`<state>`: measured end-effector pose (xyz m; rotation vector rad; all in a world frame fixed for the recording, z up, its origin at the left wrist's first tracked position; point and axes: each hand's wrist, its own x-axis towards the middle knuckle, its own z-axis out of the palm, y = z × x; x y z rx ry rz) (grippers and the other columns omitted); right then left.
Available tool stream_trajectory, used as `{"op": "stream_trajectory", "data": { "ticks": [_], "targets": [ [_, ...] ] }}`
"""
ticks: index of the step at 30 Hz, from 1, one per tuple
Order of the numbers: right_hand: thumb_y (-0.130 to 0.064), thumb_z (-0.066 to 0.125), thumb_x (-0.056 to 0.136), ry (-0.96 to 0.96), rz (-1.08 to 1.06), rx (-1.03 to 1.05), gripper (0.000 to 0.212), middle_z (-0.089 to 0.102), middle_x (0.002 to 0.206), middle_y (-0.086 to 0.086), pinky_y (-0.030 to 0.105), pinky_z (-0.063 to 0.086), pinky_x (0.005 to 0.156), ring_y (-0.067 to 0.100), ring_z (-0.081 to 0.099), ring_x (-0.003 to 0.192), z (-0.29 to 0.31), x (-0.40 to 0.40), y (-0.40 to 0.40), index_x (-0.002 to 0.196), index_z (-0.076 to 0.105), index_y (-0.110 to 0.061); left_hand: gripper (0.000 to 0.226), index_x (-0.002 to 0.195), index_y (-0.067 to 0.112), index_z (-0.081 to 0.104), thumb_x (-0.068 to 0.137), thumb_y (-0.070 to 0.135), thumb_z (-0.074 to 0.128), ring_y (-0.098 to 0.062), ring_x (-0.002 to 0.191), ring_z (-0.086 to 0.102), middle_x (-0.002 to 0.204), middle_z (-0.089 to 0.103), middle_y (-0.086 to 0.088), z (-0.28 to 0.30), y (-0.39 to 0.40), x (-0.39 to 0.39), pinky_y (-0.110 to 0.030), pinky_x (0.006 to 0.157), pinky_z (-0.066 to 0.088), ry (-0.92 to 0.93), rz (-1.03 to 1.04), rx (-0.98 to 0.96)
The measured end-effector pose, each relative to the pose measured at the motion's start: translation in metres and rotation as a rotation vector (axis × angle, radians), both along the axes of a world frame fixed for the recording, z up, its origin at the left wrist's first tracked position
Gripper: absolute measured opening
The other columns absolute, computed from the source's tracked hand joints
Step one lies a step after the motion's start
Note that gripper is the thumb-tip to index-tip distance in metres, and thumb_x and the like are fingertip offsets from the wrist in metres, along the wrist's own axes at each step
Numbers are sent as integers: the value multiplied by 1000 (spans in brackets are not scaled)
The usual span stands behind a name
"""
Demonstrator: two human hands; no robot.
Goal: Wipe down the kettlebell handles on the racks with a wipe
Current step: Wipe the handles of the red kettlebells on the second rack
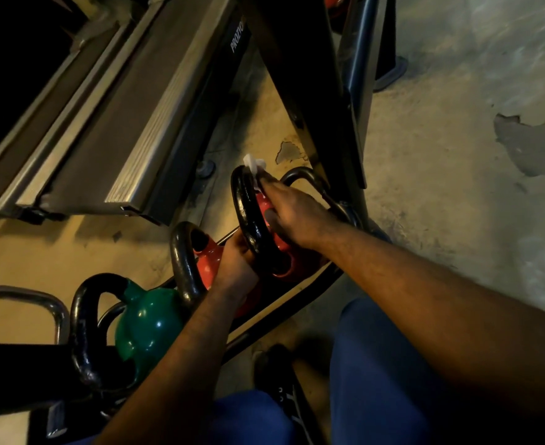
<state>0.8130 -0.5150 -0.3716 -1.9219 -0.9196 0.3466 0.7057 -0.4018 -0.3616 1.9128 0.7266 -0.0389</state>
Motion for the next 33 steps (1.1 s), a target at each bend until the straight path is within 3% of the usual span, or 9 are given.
{"op": "stream_trajectory", "data": {
  "ticks": [2, 6, 10, 13, 18, 23, 26, 30, 33],
  "targets": [
    [-28, 52, 103, -70, 10, -68, 70, 36, 158, 8, 39, 43, 106, 26, 46, 136, -2, 1, 1, 160, 14, -18, 29, 119, 23, 60, 91, 24, 66, -8, 86, 72, 104, 71, 1, 1, -2, 1, -26, 70, 58, -14, -1, -8],
    [-26, 55, 100, -134, -51, -152, 75, 37, 157, 10, 37, 46, 103, 27, 49, 134, 0, 3, 9, 160, 13, -13, 26, 116, 23, 62, 91, 24, 67, -6, 87, 72, 106, 71, 2, 1, -4, 3, -28, 74, 58, -9, -5, -6],
    [-20, 49, 102, 93, -20, 81, 72, 33, 161, 5, 43, 52, 101, 24, 53, 132, 2, -1, 5, 161, 7, -26, 29, 119, 20, 59, 91, 20, 66, 0, 77, 71, 101, 69, 2, 2, -3, 0, -16, 59, 53, 5, -5, 14],
    [-16, 46, 103, 253, -18, 181, 73, 44, 153, 6, 41, 59, 89, 17, 66, 110, 3, -3, 2, 160, 7, -37, 34, 123, 17, 59, 90, 20, 68, -5, 79, 72, 104, 71, -1, 1, -3, 1, -16, 60, 54, 8, 9, 11],
    [-25, 60, 98, 121, 17, -77, 78, 37, 159, 5, 42, 44, 106, 26, 46, 138, 11, 10, -3, 160, 13, -22, 29, 119, 20, 60, 91, 23, 67, -4, 76, 72, 99, 70, 1, 4, -5, 2, -17, 58, 54, 28, 9, 19],
    [-17, 61, 96, 199, 40, 23, 87, 39, 158, 5, 39, 49, 103, 23, 53, 130, 12, 5, -4, 161, 5, -32, 21, 109, 26, 61, 91, 17, 67, -5, 71, 72, 97, 72, -3, 1, -3, 2, -19, 56, 53, 5, 27, 19],
    [-19, 65, 94, 191, 34, -43, 87, 47, 151, 5, 44, 53, 98, 23, 58, 122, 12, 11, -6, 161, 10, -28, 33, 123, 19, 58, 91, 19, 67, -3, 74, 72, 102, 70, -1, 2, -5, 3, -15, 56, 53, 52, 21, 39],
    [-11, 64, 92, 167, 35, -19, 91, 39, 157, 6, 34, 49, 101, 22, 52, 132, 21, 8, -7, 161, 8, -28, 36, 123, 16, 59, 90, 21, 69, -5, 74, 72, 98, 72, -1, 2, -5, 1, -18, 58, 54, 32, 21, 58],
    [-9, 63, 93, 141, 53, -70, 90, 46, 150, 6, 34, 53, 92, 20, 60, 117, 18, 10, -9, 161, 8, -28, 37, 124, 20, 59, 88, 21, 70, -9, 78, 73, 101, 72, -2, 2, -4, 3, -24, 64, 58, 53, 16, 43]
  ]
}}
